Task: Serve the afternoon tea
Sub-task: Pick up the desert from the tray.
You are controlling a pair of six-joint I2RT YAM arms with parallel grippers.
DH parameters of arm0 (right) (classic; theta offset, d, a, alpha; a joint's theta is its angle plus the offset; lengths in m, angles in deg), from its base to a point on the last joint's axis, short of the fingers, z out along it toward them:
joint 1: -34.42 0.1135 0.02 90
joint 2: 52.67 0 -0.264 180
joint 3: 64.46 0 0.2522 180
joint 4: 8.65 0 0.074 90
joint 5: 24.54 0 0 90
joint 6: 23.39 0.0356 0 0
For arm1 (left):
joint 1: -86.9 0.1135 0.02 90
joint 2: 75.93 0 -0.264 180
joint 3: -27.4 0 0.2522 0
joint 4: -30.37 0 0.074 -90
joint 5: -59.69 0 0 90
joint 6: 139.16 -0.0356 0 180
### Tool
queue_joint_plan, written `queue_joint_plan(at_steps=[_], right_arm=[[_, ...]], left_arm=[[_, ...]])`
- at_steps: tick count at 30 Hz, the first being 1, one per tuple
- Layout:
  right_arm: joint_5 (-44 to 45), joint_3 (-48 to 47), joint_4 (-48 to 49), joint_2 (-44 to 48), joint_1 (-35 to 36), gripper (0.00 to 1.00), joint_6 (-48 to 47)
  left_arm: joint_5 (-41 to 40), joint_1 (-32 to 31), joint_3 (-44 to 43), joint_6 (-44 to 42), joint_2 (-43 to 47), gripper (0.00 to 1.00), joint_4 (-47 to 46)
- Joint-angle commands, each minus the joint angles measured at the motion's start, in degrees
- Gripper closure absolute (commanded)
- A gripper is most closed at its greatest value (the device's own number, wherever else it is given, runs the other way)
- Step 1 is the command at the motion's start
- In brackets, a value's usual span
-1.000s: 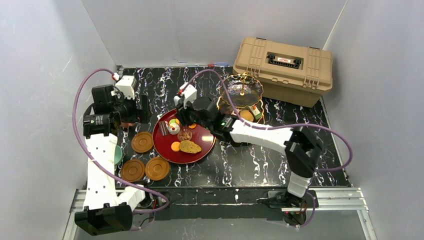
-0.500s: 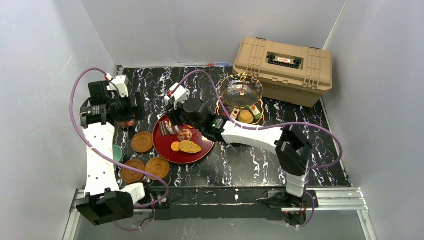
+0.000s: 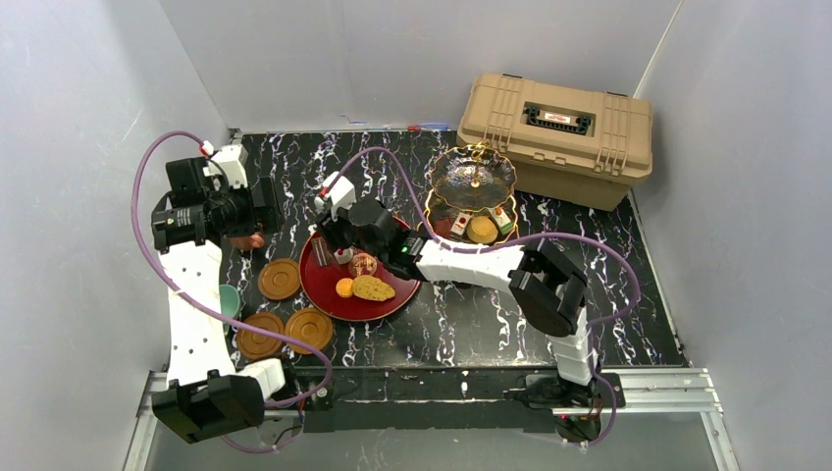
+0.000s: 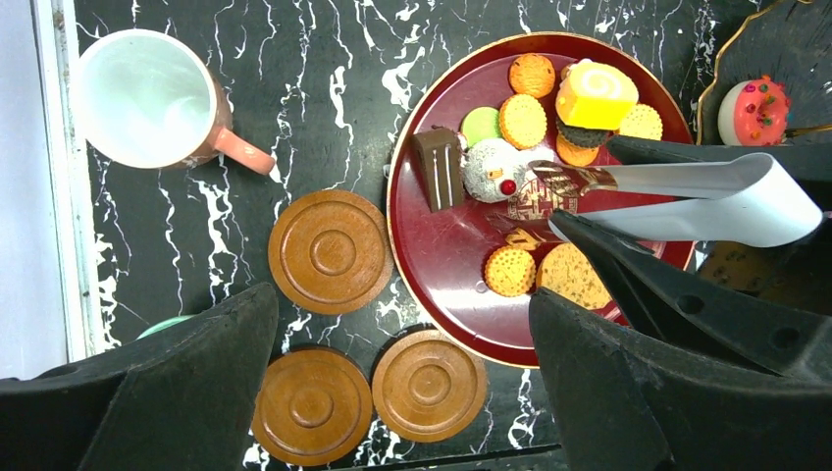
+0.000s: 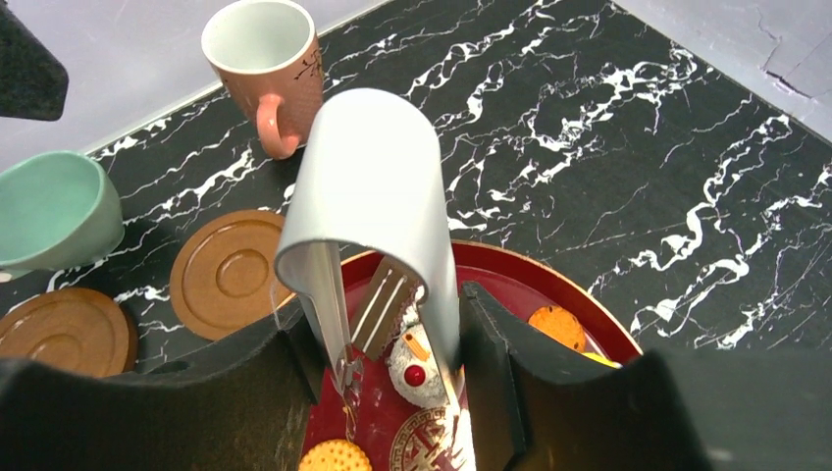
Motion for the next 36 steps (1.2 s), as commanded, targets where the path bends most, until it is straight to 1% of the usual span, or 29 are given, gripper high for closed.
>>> queue_joint_plan(at_steps=[1, 11, 14, 17, 22, 24, 26, 33, 36], right_arm=[[0.96, -3.46, 8.41, -0.76, 0.05, 0.43, -2.15], [1.04, -4.87, 10.39, -4.57, -0.04, 0.44, -3.88], [0.77, -5.89, 10.27, -5.81, -0.04, 0.47, -5.38], [0.92, -6.25, 9.96, -6.38, -0.03, 0.53, -6.03], [0.83, -5.62, 10.12, -6.20, 0.00, 0.57, -6.55], [0.72, -5.27, 10.14, -6.17, 0.04, 0.55, -6.94], [1.24, -4.21, 10.92, -5.77, 0.05, 0.49, -6.98], [3.15, -1.63, 12.85, -4.93, 0.47, 0.48, -9.04], [3.16, -0.76, 13.63, -5.00, 0.49, 0.46, -8.66]], left_arm=[[2.08, 0.80, -1.26, -1.00, 1.73, 0.02, 0.31], [3.70, 2.26, -4.58, -2.04, 0.67, 0.02, 1.83], [3.98, 2.49, -5.09, -2.12, 0.59, 0.02, 2.20], [4.07, 2.66, -5.44, -2.26, 0.74, 0.02, 2.52], [4.32, 2.83, -6.02, -2.56, 0.50, 0.02, 2.58], [4.70, 2.82, -6.48, -2.43, 0.26, 0.02, 2.93], [5.07, 2.82, -6.62, -2.28, 0.23, 0.02, 3.01], [5.89, 2.88, -6.20, -1.65, 0.12, 0.02, 2.98], [6.01, 2.93, -6.17, -1.64, 0.14, 0.02, 2.99]])
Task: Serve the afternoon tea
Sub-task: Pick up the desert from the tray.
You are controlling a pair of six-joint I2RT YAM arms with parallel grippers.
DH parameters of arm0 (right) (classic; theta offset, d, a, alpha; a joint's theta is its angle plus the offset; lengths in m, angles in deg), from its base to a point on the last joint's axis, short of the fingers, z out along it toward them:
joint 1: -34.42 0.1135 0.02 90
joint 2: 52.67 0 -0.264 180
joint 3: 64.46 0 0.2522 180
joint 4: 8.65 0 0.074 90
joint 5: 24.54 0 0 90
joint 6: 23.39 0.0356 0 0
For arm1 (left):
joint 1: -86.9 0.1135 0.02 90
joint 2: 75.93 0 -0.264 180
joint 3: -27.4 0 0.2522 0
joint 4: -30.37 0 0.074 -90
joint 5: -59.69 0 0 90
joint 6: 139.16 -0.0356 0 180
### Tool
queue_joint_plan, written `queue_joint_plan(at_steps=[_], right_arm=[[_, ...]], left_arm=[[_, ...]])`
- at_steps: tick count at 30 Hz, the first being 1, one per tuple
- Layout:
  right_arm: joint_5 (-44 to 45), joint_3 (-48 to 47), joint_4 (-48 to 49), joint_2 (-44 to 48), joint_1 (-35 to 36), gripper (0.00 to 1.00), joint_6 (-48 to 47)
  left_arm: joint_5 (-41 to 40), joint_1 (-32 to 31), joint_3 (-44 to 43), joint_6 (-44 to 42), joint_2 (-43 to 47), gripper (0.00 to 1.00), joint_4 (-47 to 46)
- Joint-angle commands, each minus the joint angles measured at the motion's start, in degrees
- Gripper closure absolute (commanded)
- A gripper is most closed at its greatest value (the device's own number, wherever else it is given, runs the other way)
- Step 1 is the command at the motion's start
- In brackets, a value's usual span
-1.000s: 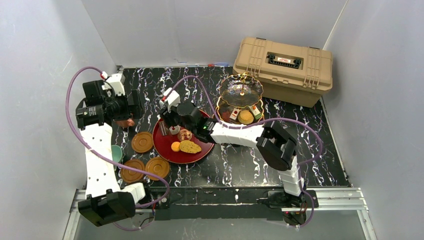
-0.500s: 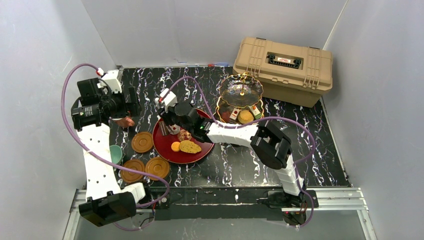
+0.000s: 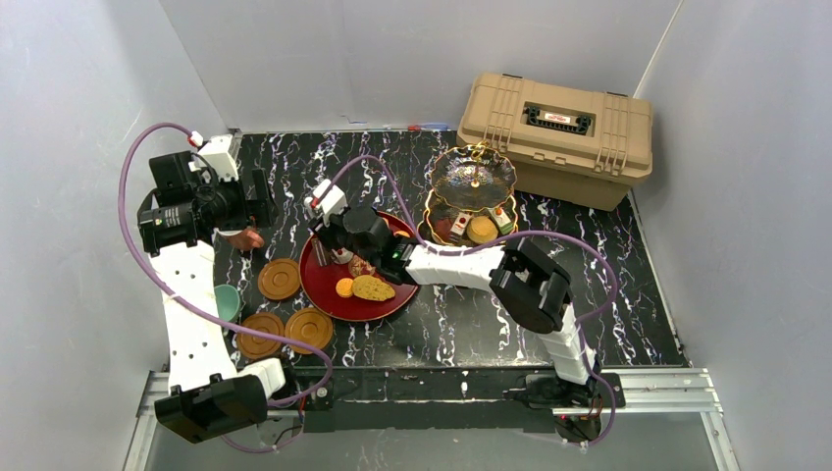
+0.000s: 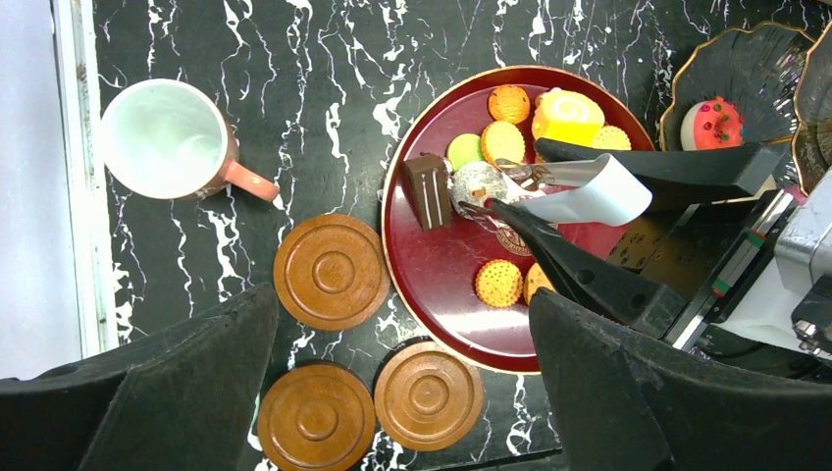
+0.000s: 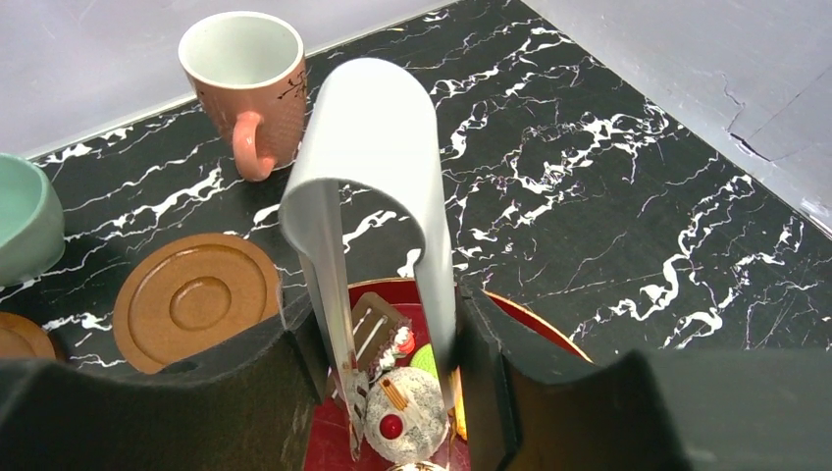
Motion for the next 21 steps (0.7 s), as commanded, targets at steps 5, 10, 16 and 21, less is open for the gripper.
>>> queue_joint_plan(at_steps=[5, 10, 16, 21], right_arm=[[0.85, 2.17, 6.69, 0.71, 0.22, 0.44, 0.82], [0.39, 2.64, 7.87, 0.64, 0.22, 0.47, 1.77], [1.85, 3.54, 8.00, 2.49, 0.22, 0.63, 1.12], [2.46, 4.57, 8.15, 5.02, 0.14, 0.75, 0.49]], left_arm=[[1.68, 0.33, -1.12, -0.30, 0.52, 0.02, 1.54], [1.24, 0.31, -0.91, -0.69, 0.84, 0.02, 1.62], [1.37, 0.28, -0.16, -0.74, 1.25, 0.02, 1.56], [1.66, 0.31, -0.20, -0.70, 1.42, 0.02, 1.57]])
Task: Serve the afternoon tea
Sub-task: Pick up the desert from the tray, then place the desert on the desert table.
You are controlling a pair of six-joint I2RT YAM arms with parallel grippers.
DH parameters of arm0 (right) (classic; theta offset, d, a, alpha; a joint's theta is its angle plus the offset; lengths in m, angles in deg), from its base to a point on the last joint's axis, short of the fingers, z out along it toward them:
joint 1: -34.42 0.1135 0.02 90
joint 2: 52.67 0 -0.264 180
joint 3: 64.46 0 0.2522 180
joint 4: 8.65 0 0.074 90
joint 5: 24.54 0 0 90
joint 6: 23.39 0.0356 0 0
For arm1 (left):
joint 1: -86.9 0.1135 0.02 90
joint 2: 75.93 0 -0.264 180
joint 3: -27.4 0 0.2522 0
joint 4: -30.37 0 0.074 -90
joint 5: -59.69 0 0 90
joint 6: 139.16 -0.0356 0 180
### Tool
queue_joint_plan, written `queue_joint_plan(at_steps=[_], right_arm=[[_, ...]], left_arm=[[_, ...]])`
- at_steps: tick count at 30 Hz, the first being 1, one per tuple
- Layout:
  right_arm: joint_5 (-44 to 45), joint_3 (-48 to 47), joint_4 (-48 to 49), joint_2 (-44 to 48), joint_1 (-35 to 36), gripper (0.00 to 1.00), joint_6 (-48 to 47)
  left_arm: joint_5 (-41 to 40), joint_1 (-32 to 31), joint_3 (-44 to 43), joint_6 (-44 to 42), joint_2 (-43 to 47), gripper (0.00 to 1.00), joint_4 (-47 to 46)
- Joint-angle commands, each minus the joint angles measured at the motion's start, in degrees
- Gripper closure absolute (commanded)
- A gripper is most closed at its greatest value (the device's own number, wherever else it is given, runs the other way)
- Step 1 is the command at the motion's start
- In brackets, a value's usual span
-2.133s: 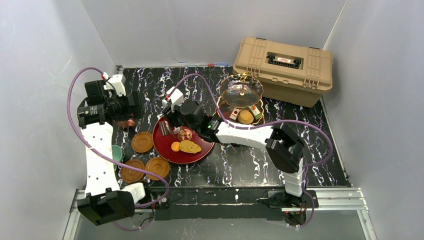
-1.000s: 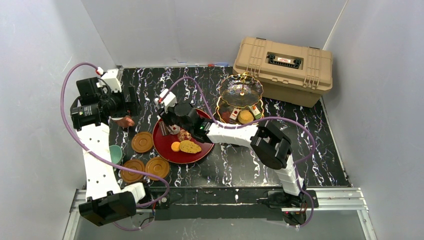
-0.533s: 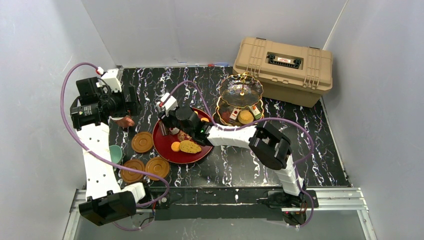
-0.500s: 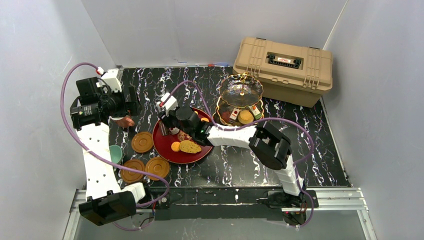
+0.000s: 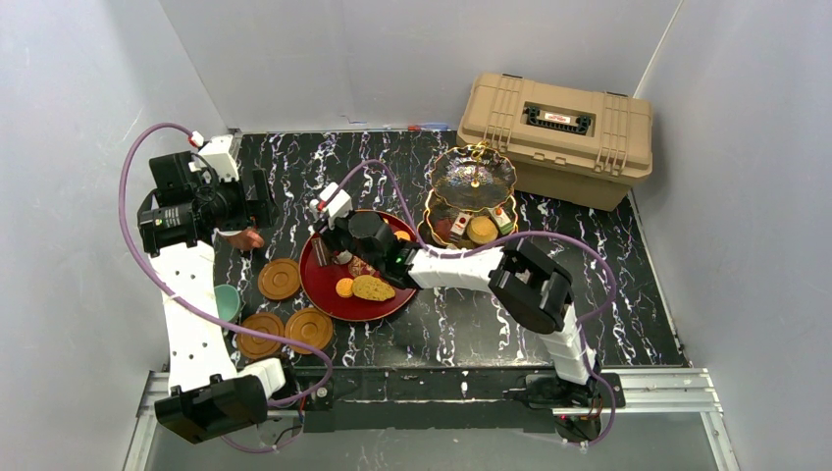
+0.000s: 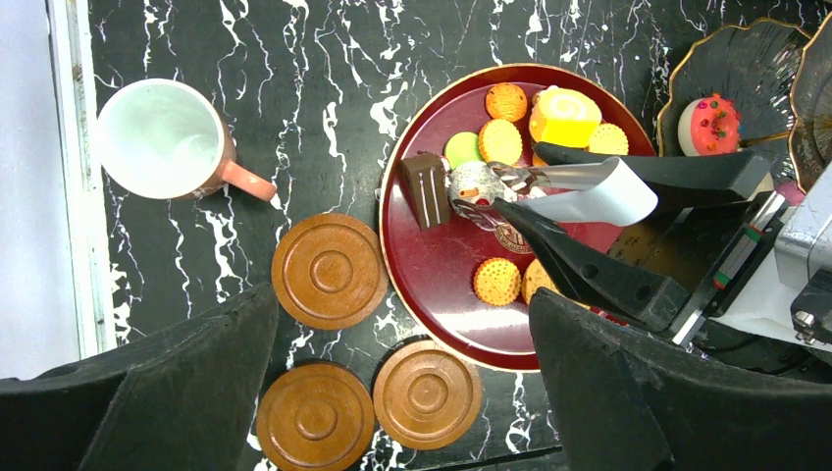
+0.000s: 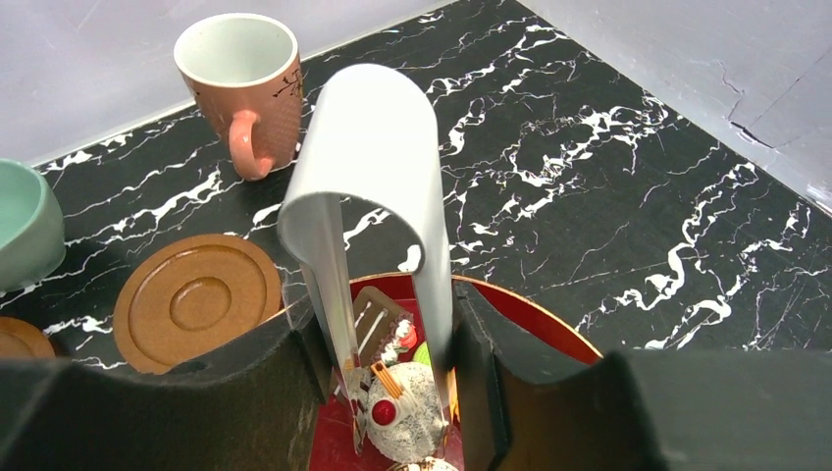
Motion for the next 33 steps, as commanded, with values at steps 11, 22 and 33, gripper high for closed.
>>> queue_joint_plan(at_steps=[11, 22, 33], right_arm=[[3.29, 2.37, -0.18, 17.13, -0.02, 0.83, -2.37], [10.99, 4.83, -18.60, 39.18, -0.77, 0.83, -1.75], [19.02, 5.83, -28.71, 49.81, -4.58, 0.83, -5.08]], left_arm=[[1.27, 0.32, -0.66, -1.41, 2.51, 0.02, 2.18], [2.82, 0.31, -1.13, -1.60, 3.46, 0.02, 2.86], [4.55, 0.33, -2.17, -0.71, 3.42, 0.03, 3.00]])
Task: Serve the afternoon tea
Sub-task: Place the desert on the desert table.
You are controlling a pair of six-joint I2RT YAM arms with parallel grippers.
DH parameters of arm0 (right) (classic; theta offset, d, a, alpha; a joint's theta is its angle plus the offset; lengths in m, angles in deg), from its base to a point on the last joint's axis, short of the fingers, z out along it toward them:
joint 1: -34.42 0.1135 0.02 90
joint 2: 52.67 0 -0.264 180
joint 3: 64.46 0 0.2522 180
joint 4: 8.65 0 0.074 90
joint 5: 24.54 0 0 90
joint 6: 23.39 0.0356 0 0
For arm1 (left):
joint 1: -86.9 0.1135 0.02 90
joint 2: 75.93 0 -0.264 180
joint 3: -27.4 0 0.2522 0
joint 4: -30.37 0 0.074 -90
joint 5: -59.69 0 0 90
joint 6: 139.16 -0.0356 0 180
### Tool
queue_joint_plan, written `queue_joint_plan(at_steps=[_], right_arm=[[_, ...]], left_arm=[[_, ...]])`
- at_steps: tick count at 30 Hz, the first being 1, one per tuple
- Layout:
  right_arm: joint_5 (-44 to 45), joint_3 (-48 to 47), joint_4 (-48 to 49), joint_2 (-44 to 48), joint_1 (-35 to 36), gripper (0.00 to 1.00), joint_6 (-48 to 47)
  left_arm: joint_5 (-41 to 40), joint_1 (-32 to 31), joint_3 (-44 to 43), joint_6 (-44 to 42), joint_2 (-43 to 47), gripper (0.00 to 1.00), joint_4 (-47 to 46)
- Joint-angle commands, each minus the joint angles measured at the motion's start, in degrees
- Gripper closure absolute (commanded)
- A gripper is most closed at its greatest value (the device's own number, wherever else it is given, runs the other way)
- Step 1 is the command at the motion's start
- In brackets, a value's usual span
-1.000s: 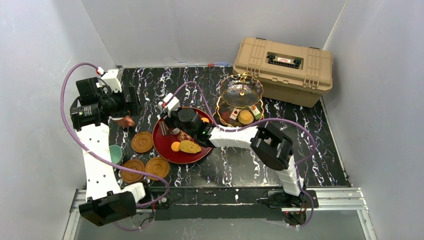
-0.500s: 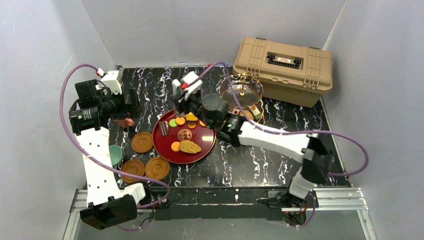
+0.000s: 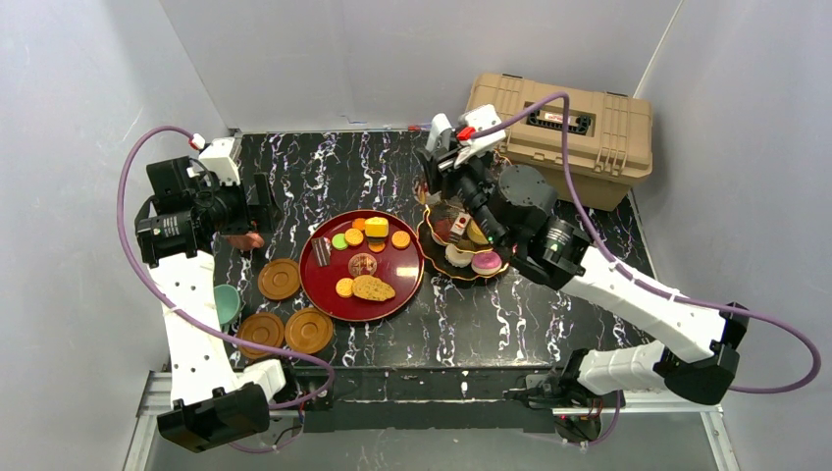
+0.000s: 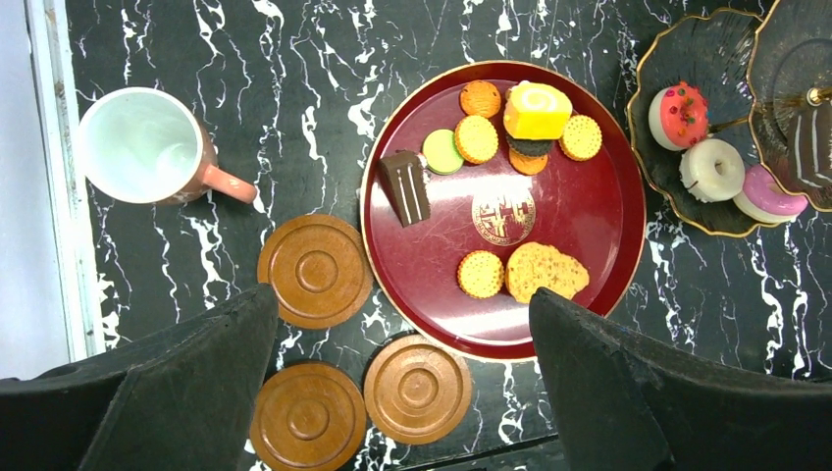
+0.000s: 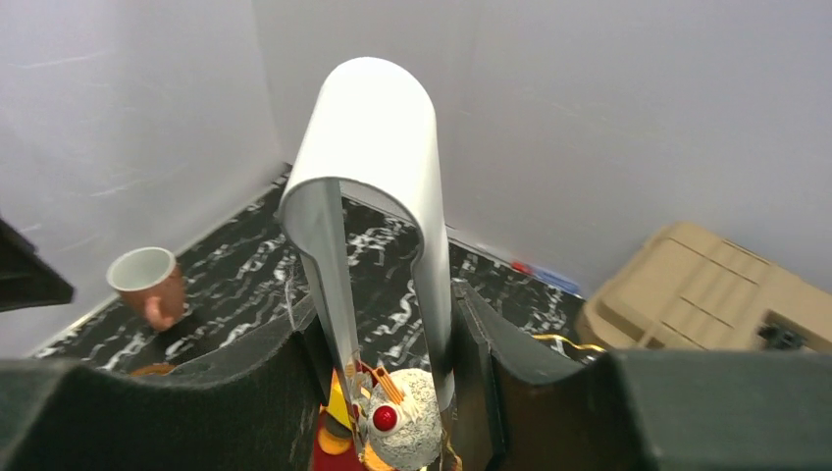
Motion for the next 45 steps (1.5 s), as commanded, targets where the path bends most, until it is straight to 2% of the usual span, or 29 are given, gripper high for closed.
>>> queue_joint_plan(at_steps=[1, 14, 28, 31, 35, 45], right_arm=[[4.33, 1.55, -1.84, 3.09, -2.03, 0.83, -2.27], [8.48, 4.77, 1.24, 4.90, -6.13, 0.84, -2.45], [8.10, 4.68, 2.78, 5.37, -8.50, 0.81, -0.45], [8.32, 5.67, 3.69, 5.28, -9.03, 0.76, -0.29], [8.09, 5.38, 3.66, 5.19, -9.15, 0.55, 0.00], [6.16, 4.35, 1.71, 6.58, -9.15, 0.41, 0.42]], left_arm=[[2.15, 0.31, -2.16, 0.30, 0.93, 0.03, 1.80], [2.59, 0.34, -1.30, 0.05, 1.34, 0.03, 2.08], [2.69, 0.34, -1.17, -0.04, 1.72, 0.03, 2.41], [2.60, 0.33, -1.75, -0.22, 1.59, 0.03, 2.62], [2.60, 0.29, -2.16, -0.30, 1.63, 0.03, 2.92], [2.73, 0.33, -2.77, -0.07, 1.47, 0.02, 3.00]])
